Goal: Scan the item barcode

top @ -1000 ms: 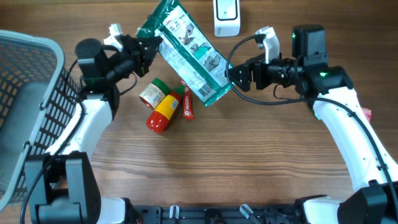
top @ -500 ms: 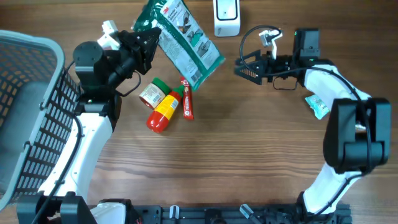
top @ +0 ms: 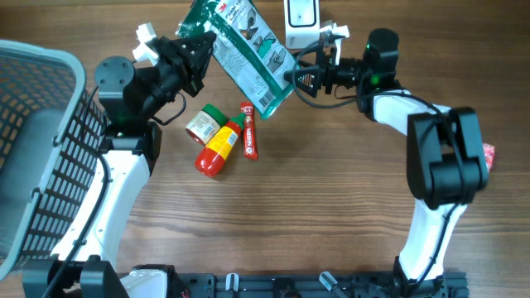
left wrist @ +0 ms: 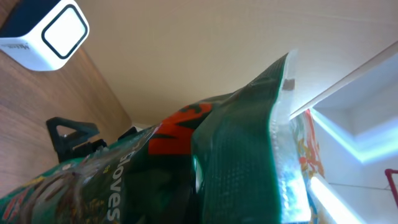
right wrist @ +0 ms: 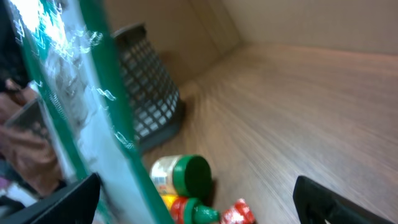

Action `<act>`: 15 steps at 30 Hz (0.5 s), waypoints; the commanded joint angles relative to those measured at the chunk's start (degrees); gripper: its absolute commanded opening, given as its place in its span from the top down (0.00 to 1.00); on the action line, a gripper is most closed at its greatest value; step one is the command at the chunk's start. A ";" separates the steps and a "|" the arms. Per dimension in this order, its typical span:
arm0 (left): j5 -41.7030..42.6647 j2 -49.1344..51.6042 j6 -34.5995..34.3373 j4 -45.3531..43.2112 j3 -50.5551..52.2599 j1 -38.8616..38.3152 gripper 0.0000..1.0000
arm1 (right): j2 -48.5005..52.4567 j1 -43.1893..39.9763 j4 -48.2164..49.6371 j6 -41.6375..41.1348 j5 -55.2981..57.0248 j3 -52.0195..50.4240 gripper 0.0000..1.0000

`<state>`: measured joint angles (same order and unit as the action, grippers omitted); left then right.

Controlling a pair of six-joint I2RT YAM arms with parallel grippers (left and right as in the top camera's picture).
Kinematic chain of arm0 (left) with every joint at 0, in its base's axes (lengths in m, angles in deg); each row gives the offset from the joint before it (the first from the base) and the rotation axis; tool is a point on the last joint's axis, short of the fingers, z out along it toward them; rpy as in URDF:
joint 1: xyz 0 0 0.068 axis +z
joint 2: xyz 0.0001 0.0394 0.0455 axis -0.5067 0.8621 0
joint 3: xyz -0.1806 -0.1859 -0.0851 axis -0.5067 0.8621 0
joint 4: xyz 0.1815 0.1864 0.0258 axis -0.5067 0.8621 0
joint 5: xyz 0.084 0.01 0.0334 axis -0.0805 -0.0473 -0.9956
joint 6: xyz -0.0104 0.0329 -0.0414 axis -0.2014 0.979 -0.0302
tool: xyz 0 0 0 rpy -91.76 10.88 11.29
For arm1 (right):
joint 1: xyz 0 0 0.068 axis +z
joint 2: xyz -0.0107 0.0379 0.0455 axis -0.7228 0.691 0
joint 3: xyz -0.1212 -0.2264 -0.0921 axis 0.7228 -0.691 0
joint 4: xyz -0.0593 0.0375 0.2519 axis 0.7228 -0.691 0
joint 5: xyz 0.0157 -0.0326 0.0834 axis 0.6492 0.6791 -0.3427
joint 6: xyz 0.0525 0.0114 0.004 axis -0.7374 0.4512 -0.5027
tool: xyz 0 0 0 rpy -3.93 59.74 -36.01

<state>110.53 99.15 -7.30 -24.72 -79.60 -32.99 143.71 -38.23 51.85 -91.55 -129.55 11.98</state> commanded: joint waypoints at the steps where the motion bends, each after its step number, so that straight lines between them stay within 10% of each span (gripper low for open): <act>1: 1.05 -0.63 -0.48 -0.44 -0.35 -0.24 0.96 | 4.17 0.79 11.76 -14.80 -4.28 0.48 0.01; 8: 0.92 -0.63 -0.28 -0.42 -0.35 -0.17 0.96 | 4.17 2.19 23.04 -25.81 -14.67 0.48 0.48; 12: 0.35 -0.63 -0.07 0.04 -0.35 0.48 0.96 | 4.15 2.43 27.30 -35.04 -21.00 0.48 0.91; 15: 0.39 -0.63 3.48 3.61 -0.35 1.73 0.96 | 4.11 2.43 49.16 -55.30 -20.98 0.50 0.96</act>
<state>110.57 99.12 -7.12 -23.41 -79.64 -32.29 147.78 -36.25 88.79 -128.99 -147.01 11.98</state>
